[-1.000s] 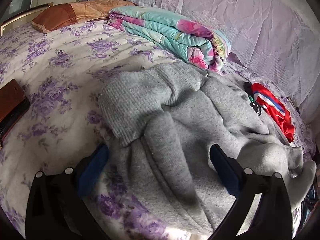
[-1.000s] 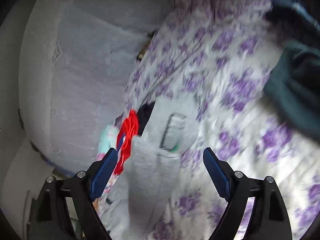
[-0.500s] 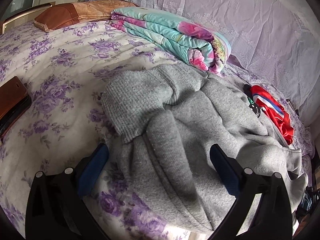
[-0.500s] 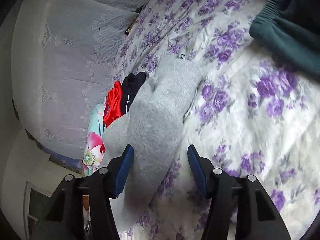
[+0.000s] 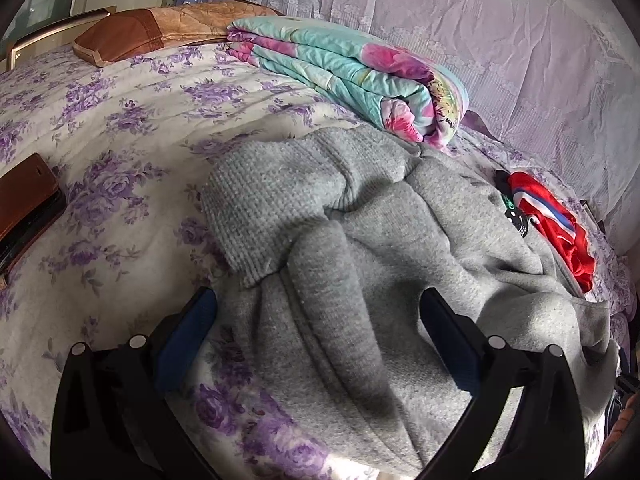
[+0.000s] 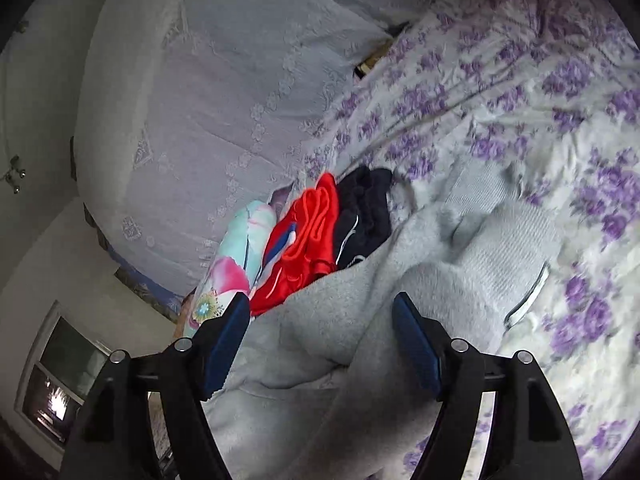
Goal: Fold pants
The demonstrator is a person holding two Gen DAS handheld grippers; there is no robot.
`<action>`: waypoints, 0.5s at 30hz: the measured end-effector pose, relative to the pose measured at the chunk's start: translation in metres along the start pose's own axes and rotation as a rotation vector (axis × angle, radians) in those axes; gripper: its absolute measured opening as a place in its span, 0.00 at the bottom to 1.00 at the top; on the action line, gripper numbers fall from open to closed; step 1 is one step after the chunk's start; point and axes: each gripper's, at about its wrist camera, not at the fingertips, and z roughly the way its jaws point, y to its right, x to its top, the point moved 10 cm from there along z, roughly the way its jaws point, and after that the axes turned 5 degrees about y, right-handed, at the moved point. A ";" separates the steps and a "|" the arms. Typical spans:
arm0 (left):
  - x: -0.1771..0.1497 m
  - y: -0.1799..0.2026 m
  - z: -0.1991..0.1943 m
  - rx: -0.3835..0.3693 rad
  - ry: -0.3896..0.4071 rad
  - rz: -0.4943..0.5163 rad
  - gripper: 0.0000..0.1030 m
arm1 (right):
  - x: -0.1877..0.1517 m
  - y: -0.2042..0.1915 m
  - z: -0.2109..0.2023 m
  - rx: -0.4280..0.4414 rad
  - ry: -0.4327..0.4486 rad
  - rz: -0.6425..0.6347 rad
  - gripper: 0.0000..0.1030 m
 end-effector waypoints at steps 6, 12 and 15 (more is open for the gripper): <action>0.000 0.001 0.000 -0.009 0.003 -0.007 0.95 | 0.020 0.070 -0.050 -0.217 0.106 0.131 0.43; 0.000 0.000 0.000 -0.008 0.002 -0.006 0.95 | -0.016 0.113 -0.035 -0.289 -0.017 0.258 0.32; 0.000 0.000 0.000 -0.008 0.002 -0.006 0.95 | -0.045 0.099 -0.002 -0.349 -0.119 0.145 0.31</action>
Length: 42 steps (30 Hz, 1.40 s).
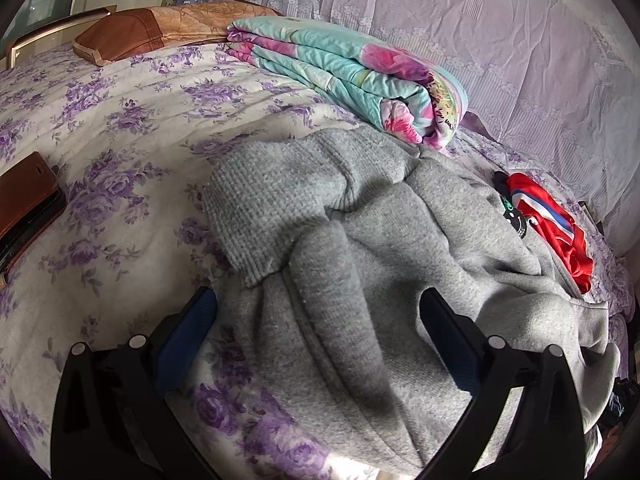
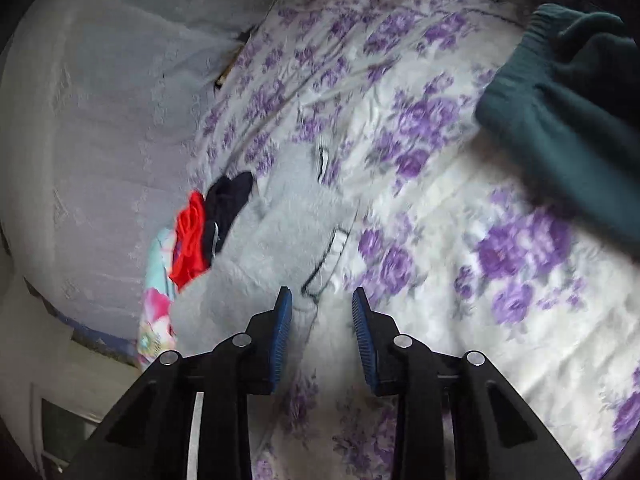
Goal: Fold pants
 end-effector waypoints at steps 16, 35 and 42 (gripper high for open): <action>0.000 0.000 0.001 0.008 -0.002 0.007 0.95 | -0.016 -0.028 0.027 0.112 -0.071 0.025 0.30; 0.000 0.001 0.000 -0.001 0.002 -0.001 0.95 | -0.007 -0.036 -0.050 0.169 0.065 0.017 0.09; 0.000 0.001 0.000 0.005 -0.001 0.004 0.95 | -0.027 -0.002 -0.092 0.166 0.083 0.021 0.67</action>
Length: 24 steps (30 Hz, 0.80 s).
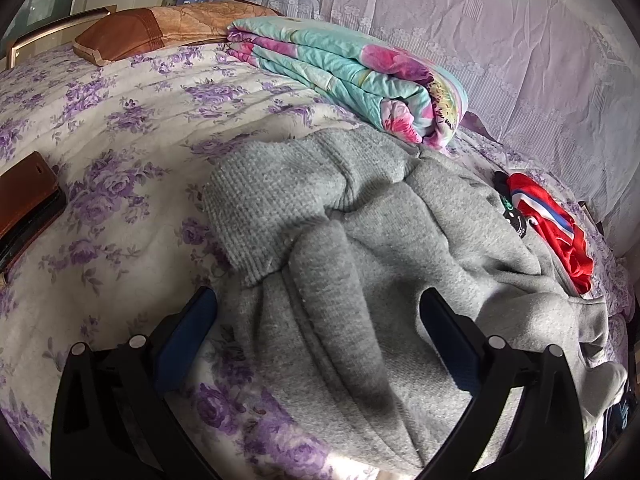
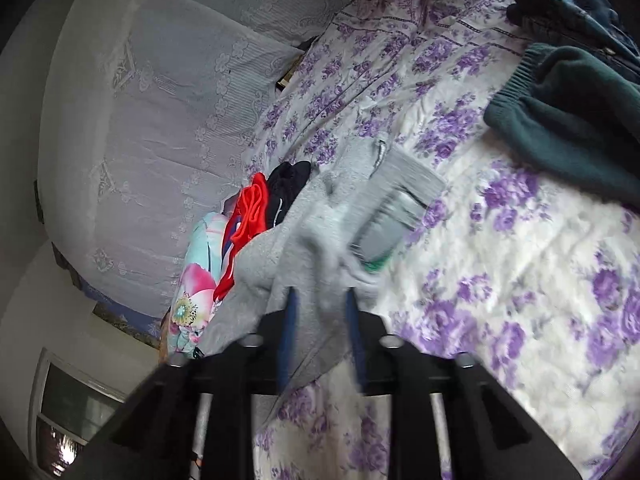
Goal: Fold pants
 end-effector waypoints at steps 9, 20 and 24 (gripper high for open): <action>-0.001 0.002 0.000 -0.005 0.000 -0.001 0.95 | -0.018 0.033 0.011 -0.089 -0.032 0.056 0.61; -0.004 0.003 -0.001 -0.011 -0.012 -0.001 0.95 | -0.015 0.018 0.050 -0.056 -0.015 -0.004 0.15; 0.000 -0.004 -0.012 -0.126 -0.002 -0.109 0.95 | -0.007 0.010 0.022 0.061 0.048 0.075 0.07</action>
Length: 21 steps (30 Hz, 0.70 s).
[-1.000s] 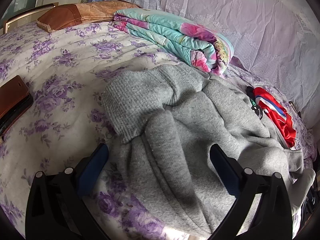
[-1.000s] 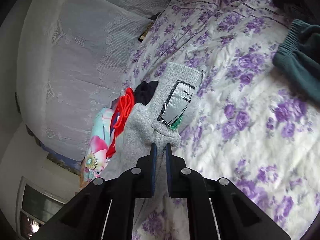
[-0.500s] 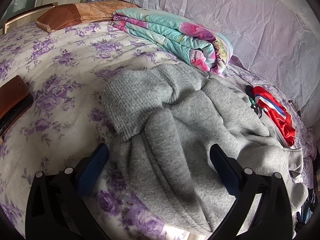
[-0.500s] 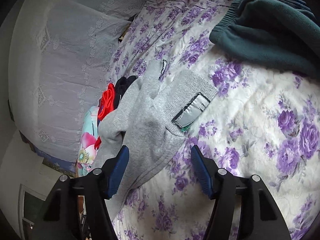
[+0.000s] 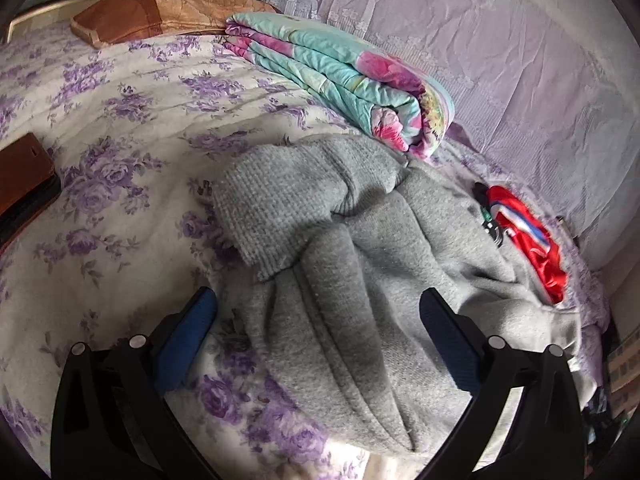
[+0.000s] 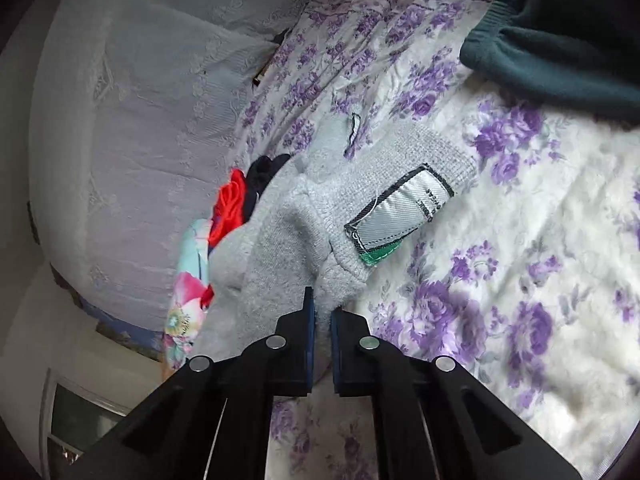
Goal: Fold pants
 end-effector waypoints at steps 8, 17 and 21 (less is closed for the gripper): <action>0.005 -0.006 -0.001 -0.097 -0.062 -0.099 0.95 | 0.000 0.011 -0.015 0.026 -0.028 0.080 0.07; 0.013 -0.014 0.012 -0.113 -0.127 -0.116 0.95 | -0.009 0.022 -0.002 -0.012 -0.077 0.117 0.07; 0.010 -0.010 0.008 -0.103 -0.127 -0.076 0.50 | -0.010 0.016 -0.002 -0.041 -0.058 0.056 0.07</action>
